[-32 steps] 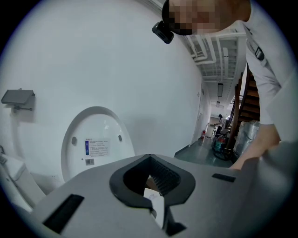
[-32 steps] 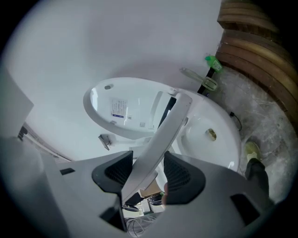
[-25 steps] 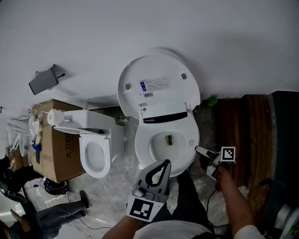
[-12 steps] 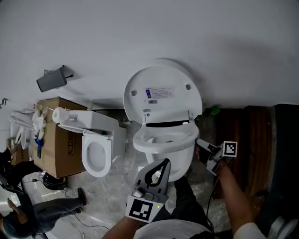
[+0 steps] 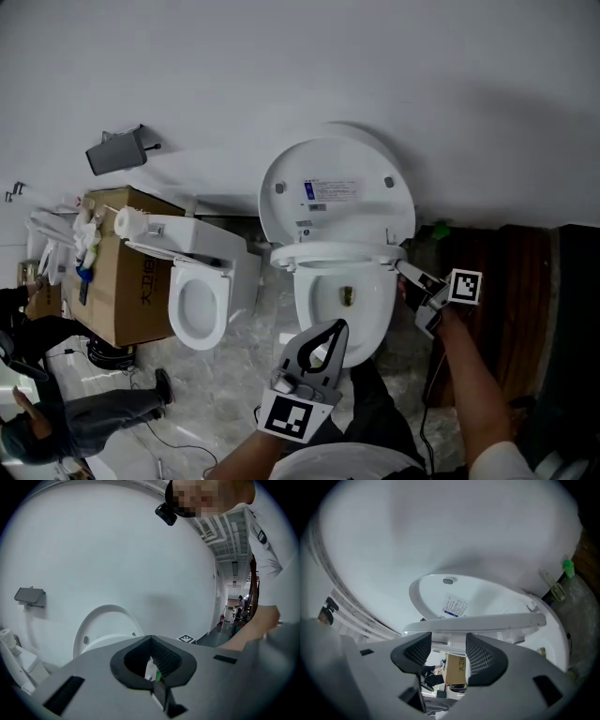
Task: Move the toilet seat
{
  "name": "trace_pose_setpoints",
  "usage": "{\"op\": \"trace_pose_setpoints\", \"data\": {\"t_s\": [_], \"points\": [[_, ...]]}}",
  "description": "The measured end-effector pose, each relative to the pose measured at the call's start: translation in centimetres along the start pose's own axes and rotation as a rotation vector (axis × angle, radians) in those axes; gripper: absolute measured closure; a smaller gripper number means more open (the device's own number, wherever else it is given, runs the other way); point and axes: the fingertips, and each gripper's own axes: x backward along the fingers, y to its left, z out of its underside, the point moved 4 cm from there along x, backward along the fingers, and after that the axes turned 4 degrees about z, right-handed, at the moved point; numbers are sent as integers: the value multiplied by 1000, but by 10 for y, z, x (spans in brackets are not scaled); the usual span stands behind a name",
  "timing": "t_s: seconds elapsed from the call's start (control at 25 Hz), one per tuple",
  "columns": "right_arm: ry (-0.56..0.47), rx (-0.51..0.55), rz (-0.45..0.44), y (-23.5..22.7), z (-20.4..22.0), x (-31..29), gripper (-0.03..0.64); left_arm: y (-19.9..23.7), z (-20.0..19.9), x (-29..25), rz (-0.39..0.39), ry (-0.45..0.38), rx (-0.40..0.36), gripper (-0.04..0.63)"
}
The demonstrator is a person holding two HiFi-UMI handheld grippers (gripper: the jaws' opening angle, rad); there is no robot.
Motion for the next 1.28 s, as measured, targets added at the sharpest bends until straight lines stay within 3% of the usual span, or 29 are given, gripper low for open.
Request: {"op": "trace_pose_setpoints", "data": {"t_s": [0.12,0.24,0.36,1.28], "points": [[8,81,38,1,-9,-9,415,2,2,0,-16,7,3,592],[9,133,204,-15,-15,-9,510,4,5,1,-29,8,3,592],[2,188,288,-21,-23,-12,561,5,7,3,-39,10,2,592],[-80,296,452,-21,-79,-51,578,25,11,26,-128,6,33,592]]}}
